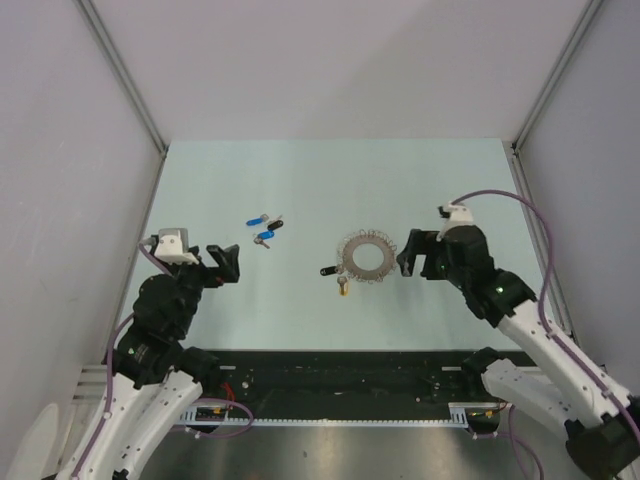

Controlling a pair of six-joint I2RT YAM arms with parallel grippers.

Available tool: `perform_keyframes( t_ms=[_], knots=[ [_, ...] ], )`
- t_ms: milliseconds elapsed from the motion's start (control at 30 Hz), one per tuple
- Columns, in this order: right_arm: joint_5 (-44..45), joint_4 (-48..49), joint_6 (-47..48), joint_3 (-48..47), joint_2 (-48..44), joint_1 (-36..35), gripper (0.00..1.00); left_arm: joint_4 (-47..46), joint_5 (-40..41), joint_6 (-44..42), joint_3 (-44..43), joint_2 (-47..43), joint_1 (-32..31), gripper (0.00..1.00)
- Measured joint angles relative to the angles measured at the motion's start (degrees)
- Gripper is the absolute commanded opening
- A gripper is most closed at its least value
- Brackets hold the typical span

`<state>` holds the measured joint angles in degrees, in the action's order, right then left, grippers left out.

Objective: Put the keys on the keyring

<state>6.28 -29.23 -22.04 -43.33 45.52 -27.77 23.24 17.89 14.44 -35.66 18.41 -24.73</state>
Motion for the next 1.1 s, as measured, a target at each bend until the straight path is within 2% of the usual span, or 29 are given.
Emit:
perform_keyframes(
  t_ms=[133, 300, 633, 867, 1100],
  knots=[
    [3.0, 3.1, -1.5, 0.1, 9.7, -8.8, 0.95, 0.0, -0.8, 0.0, 0.0, 1.4, 0.0, 1.00],
    [6.6, 8.3, -2.9, 0.2, 19.5, -16.2, 0.84, 0.1, -2.1, 0.0, 0.0, 2.7, 0.0, 1.00],
    [9.6, 14.8, -5.2, -0.9, 32.1, -18.3, 0.50, 0.1, -3.3, 0.0, 0.0, 3.5, 0.1, 1.00],
    [9.7, 16.7, -5.6, -2.6, 39.1, -19.2, 0.37, 0.3, -3.6, 0.0, 0.0, 4.7, 0.3, 1.00],
    [9.3, 18.8, -5.1, -5.0, 44.1, -19.4, 0.32, 0.4, -3.8, 0.0, 0.0, 4.9, 0.9, 1.00]
  ],
)
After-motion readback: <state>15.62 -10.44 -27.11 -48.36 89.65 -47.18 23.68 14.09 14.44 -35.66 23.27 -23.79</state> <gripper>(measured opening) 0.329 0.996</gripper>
